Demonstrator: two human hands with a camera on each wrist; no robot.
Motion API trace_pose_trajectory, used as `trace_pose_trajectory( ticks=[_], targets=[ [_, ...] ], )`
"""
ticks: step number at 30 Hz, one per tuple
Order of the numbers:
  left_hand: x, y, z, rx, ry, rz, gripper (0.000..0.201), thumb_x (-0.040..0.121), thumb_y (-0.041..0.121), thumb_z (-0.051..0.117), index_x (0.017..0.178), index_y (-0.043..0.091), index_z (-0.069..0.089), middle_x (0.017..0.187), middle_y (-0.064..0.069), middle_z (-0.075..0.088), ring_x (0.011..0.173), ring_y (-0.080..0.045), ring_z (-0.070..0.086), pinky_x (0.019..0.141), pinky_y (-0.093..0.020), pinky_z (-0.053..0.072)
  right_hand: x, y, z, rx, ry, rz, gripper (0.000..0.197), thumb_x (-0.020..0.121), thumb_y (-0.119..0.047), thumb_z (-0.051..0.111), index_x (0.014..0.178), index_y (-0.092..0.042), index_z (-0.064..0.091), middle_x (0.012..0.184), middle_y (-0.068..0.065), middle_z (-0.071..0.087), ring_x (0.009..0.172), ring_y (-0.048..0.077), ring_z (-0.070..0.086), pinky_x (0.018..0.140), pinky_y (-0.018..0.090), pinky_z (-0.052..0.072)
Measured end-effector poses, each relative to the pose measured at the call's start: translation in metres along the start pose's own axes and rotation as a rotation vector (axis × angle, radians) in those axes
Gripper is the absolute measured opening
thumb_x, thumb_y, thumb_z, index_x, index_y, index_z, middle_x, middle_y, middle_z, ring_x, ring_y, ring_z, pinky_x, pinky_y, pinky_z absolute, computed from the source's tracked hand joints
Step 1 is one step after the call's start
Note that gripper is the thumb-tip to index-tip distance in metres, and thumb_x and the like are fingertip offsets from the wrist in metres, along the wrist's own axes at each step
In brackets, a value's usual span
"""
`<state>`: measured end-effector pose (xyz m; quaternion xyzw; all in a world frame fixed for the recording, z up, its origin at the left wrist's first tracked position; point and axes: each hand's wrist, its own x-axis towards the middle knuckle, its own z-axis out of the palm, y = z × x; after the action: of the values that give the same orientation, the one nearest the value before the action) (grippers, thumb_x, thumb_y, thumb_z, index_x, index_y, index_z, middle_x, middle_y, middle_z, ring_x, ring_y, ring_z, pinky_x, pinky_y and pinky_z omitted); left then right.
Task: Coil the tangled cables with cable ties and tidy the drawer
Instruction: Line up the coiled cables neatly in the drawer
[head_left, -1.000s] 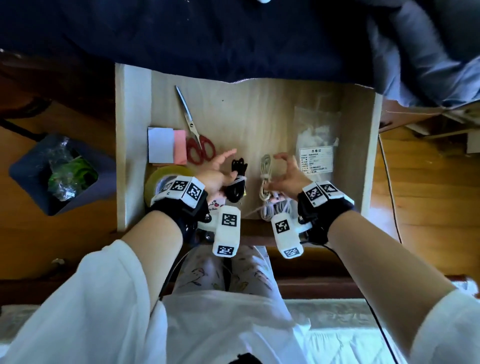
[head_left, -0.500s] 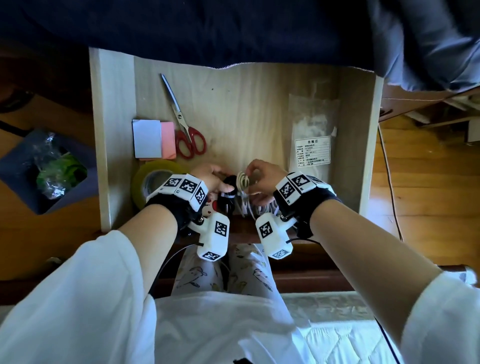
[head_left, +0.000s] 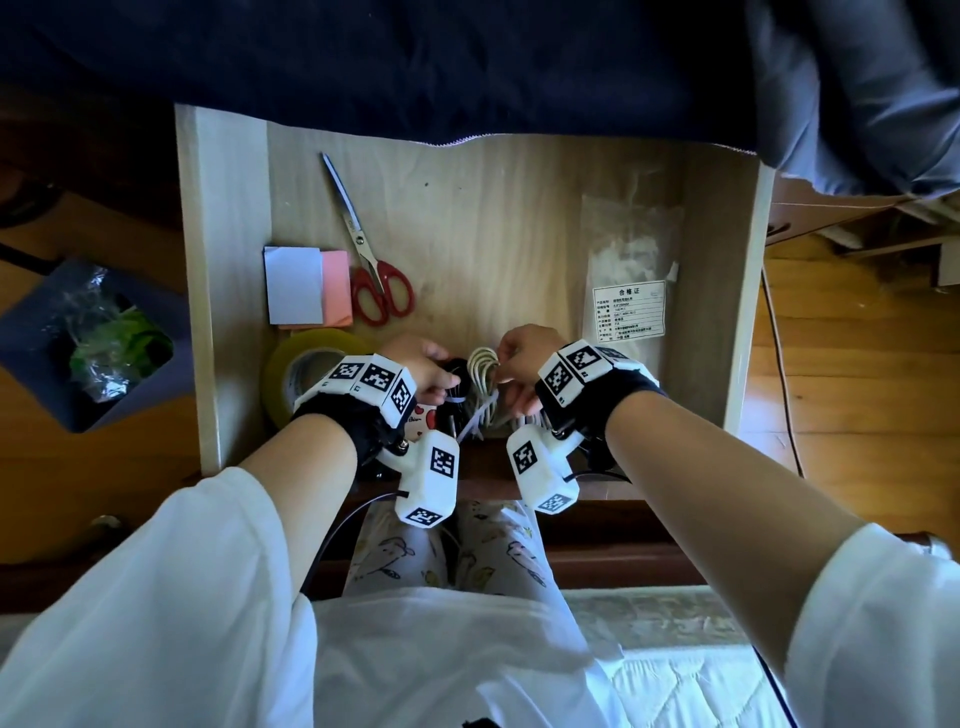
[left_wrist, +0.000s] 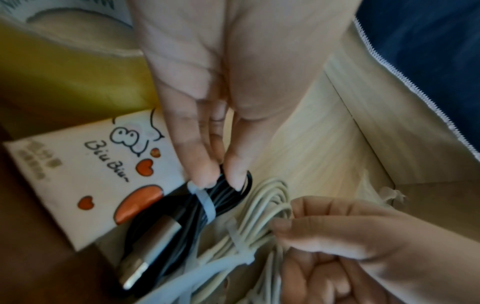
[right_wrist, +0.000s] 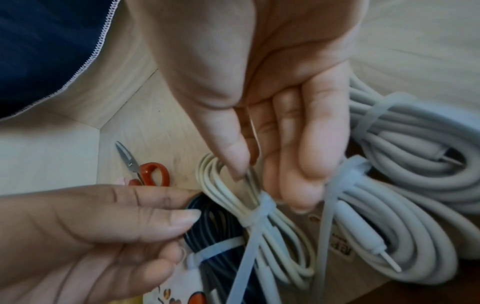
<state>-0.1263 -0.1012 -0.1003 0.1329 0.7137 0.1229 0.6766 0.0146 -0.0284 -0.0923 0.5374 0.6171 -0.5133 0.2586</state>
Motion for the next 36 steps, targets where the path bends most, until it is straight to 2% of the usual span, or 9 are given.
trace_pose_trajectory(
  ticks=[2, 5, 11, 13, 16, 22, 26, 30, 36],
  targets=[
    [0.001, 0.0, 0.0, 0.008, 0.01, 0.005, 0.053, 0.085, -0.007, 0.061, 0.135, -0.002, 0.043, 0.075, -0.012, 0.056, 0.039, -0.006, 0.057, 0.044, -0.016, 0.05, 0.0, 0.0, -0.003, 0.042, -0.04, 0.024, 0.013, 0.08, -0.008, 0.063, 0.071, -0.011, 0.055, 0.069, 0.016, 0.067, 0.055, 0.025, 0.065, 0.052, 0.033, 0.052],
    [0.002, 0.0, -0.002, 0.044, 0.009, 0.01, 0.045, 0.085, -0.006, 0.062, 0.128, -0.001, 0.052, 0.075, -0.011, 0.058, 0.04, -0.006, 0.057, 0.043, -0.014, 0.05, -0.003, -0.002, -0.009, 0.026, -0.049, 0.033, 0.01, 0.08, -0.009, 0.062, 0.073, -0.003, 0.059, 0.056, 0.011, 0.061, 0.034, 0.013, 0.053, 0.042, 0.024, 0.044],
    [0.002, 0.004, -0.005, 0.037, -0.042, 0.003, 0.04, 0.087, -0.006, 0.06, 0.126, 0.001, 0.054, 0.075, -0.01, 0.058, 0.038, -0.003, 0.056, 0.043, -0.014, 0.051, -0.003, -0.006, -0.016, 0.027, -0.026, 0.06, 0.02, 0.076, -0.013, 0.059, 0.074, 0.005, 0.068, 0.056, 0.011, 0.062, 0.043, 0.017, 0.055, 0.052, 0.028, 0.048],
    [0.001, 0.007, -0.004, 0.015, -0.045, -0.007, 0.042, 0.087, -0.005, 0.06, 0.127, 0.002, 0.053, 0.076, -0.01, 0.058, 0.047, -0.008, 0.06, 0.044, -0.016, 0.051, 0.0, -0.007, -0.013, -0.062, -0.072, 0.054, 0.021, 0.077, -0.015, 0.059, 0.07, 0.002, 0.068, 0.061, 0.012, 0.065, 0.052, 0.022, 0.059, 0.061, 0.031, 0.052],
    [0.0, 0.012, -0.004, -0.01, -0.059, -0.032, 0.044, 0.086, -0.008, 0.059, 0.129, 0.003, 0.052, 0.08, -0.01, 0.057, 0.064, -0.016, 0.058, 0.045, -0.018, 0.051, 0.005, -0.008, -0.009, -0.213, -0.073, 0.043, 0.024, 0.08, -0.021, 0.063, 0.083, 0.003, 0.067, 0.081, 0.016, 0.07, 0.073, 0.028, 0.067, 0.074, 0.036, 0.056],
    [0.003, 0.015, -0.005, -0.002, -0.051, -0.053, 0.038, 0.088, -0.009, 0.056, 0.125, 0.002, 0.052, 0.079, -0.01, 0.057, 0.06, -0.015, 0.057, 0.044, -0.019, 0.051, 0.011, -0.011, -0.01, -0.322, -0.007, 0.072, 0.023, 0.076, -0.026, 0.065, 0.065, -0.007, 0.059, 0.065, 0.006, 0.061, 0.07, 0.024, 0.065, 0.061, 0.025, 0.051],
    [0.007, 0.015, -0.005, 0.033, -0.044, -0.029, 0.032, 0.086, -0.006, 0.06, 0.117, 0.003, 0.057, 0.075, -0.009, 0.06, 0.048, -0.01, 0.057, 0.047, -0.019, 0.052, 0.011, -0.006, -0.012, -0.261, -0.019, 0.095, 0.024, 0.076, -0.024, 0.069, 0.08, 0.0, 0.067, 0.078, 0.013, 0.068, 0.076, 0.027, 0.069, 0.073, 0.033, 0.058],
    [0.007, 0.016, -0.001, 0.079, -0.072, -0.025, 0.03, 0.087, -0.004, 0.06, 0.116, 0.004, 0.056, 0.073, -0.009, 0.06, 0.036, -0.003, 0.055, 0.043, -0.017, 0.051, 0.012, -0.004, -0.01, -0.275, -0.028, 0.078, 0.032, 0.073, -0.029, 0.076, 0.084, 0.001, 0.068, 0.084, 0.015, 0.071, 0.079, 0.027, 0.07, 0.073, 0.034, 0.057],
    [-0.001, 0.02, -0.006, 0.094, -0.086, -0.007, 0.039, 0.09, -0.001, 0.058, 0.126, 0.009, 0.048, 0.076, -0.007, 0.059, 0.049, -0.008, 0.058, 0.043, -0.017, 0.049, 0.005, -0.003, -0.012, -0.218, -0.035, 0.087, 0.036, 0.076, -0.028, 0.075, 0.092, 0.003, 0.067, 0.09, 0.018, 0.071, 0.077, 0.028, 0.067, 0.077, 0.038, 0.055]
  ],
)
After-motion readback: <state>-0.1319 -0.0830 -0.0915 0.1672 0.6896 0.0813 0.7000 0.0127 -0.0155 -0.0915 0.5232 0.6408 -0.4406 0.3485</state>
